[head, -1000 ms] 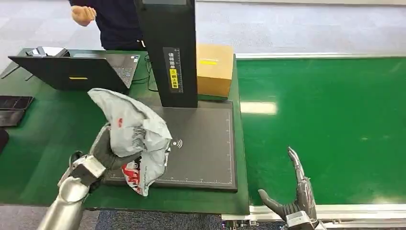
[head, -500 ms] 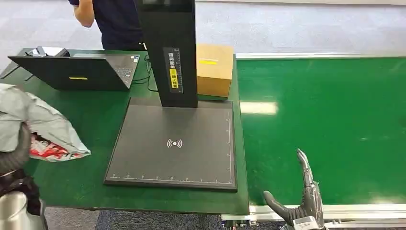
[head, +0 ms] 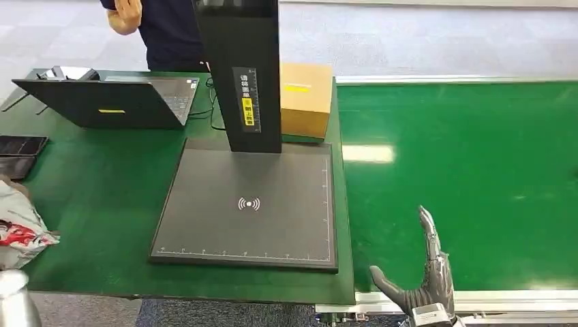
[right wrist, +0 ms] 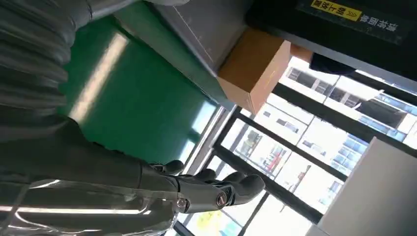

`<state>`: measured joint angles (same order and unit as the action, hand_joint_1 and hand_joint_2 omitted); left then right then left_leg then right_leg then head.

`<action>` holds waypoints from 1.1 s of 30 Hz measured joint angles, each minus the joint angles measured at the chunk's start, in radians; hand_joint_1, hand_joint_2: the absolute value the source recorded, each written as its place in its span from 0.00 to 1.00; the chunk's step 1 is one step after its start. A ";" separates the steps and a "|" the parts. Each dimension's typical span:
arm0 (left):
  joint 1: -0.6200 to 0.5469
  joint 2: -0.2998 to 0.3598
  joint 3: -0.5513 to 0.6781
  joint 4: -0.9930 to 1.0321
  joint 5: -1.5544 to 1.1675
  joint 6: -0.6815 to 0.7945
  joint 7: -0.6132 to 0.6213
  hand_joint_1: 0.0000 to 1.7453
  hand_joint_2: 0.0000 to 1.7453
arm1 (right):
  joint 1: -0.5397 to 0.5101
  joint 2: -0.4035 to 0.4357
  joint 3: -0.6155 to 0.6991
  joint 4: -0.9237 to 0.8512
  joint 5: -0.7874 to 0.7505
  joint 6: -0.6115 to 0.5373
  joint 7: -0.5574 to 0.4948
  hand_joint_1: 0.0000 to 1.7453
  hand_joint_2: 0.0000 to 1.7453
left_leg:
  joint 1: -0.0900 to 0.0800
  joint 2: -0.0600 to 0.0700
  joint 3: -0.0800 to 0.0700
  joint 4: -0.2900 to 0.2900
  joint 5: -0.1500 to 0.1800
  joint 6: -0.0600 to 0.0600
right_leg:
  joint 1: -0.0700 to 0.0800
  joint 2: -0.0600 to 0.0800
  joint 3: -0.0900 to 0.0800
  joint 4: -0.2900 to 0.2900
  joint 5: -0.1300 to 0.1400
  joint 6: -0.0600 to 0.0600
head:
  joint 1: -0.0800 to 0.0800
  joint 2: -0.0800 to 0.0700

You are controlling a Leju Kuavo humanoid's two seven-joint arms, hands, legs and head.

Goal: Moved the parcel from conveyor to table for the left to box.

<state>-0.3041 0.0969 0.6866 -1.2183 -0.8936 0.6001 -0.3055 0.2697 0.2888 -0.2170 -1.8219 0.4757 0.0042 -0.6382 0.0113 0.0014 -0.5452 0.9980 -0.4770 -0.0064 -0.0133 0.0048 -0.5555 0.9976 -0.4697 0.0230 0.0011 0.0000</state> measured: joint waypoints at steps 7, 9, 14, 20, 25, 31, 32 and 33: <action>-0.117 0.066 -0.028 0.259 -0.141 0.004 0.065 1.00 1.00 | -0.014 -0.002 0.024 0.020 -0.009 0.001 0.001 0.00 1.00 | 0.000 0.000 0.000 0.000 0.000 -0.001 | 0.000 0.000 0.000 0.000 0.000 0.000 | 0.000 0.000; -0.149 0.081 -0.038 0.321 -0.170 0.004 0.075 1.00 1.00 | -0.021 -0.003 0.032 0.030 -0.010 0.001 0.001 0.00 1.00 | 0.000 0.000 0.000 0.000 0.001 -0.001 | 0.000 0.000 0.000 0.000 0.000 0.000 | 0.000 0.000; -0.234 0.116 -0.080 0.467 -0.263 0.006 0.134 0.05 1.00 | -0.037 -0.005 0.049 0.053 -0.012 0.001 0.001 0.00 1.00 | 0.000 0.000 0.000 0.000 0.001 -0.001 | 0.000 0.000 0.000 0.000 0.000 0.000 | 0.000 0.000; -0.291 0.132 -0.109 0.570 -0.312 0.045 0.153 0.00 1.00 | -0.067 -0.011 0.072 0.103 -0.022 0.001 0.001 0.00 1.00 | 0.000 0.000 0.000 0.000 0.001 -0.001 | 0.000 0.000 0.000 0.001 0.000 0.000 | 0.000 0.000; -0.297 0.127 -0.121 0.582 -0.297 0.041 0.101 0.00 1.00 | -0.101 -0.022 0.090 0.150 -0.035 0.000 0.000 0.00 1.00 | 0.000 0.000 0.000 0.000 0.001 -0.001 | 0.000 0.000 -0.001 0.000 0.000 0.000 | 0.000 0.000; -0.255 0.075 -0.135 0.487 -0.114 -0.071 -0.039 0.00 1.00 | -0.121 -0.040 0.114 0.191 -0.050 -0.018 0.000 0.00 1.00 | 0.000 0.001 -0.001 0.000 0.001 -0.001 | 0.000 0.001 -0.001 0.000 0.000 0.000 | 0.000 0.000; -0.236 0.066 -0.143 0.448 -0.065 -0.096 -0.065 0.00 1.00 | -0.128 -0.045 0.119 0.204 -0.053 -0.020 -0.001 0.00 1.00 | 0.000 0.001 -0.001 0.000 0.001 -0.001 | 0.000 0.001 -0.001 0.000 0.000 0.000 | 0.000 0.000; -0.213 0.054 -0.152 0.409 -0.020 -0.115 -0.086 0.00 1.00 | -0.135 -0.050 0.122 0.214 -0.055 -0.024 -0.002 0.00 1.00 | 0.000 0.001 -0.001 0.000 0.001 -0.001 | 0.000 0.001 -0.001 0.000 0.000 0.000 | 0.000 0.000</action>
<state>-0.5172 0.1506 0.5348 -0.8089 -0.9138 0.4848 -0.3919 0.1346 0.2392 -0.0950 -1.6075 0.4208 -0.0202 -0.6397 0.0112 0.0027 -0.5458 0.9983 -0.4764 -0.0071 -0.0135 0.0061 -0.5564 0.9980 -0.4695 0.0227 0.0011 0.0000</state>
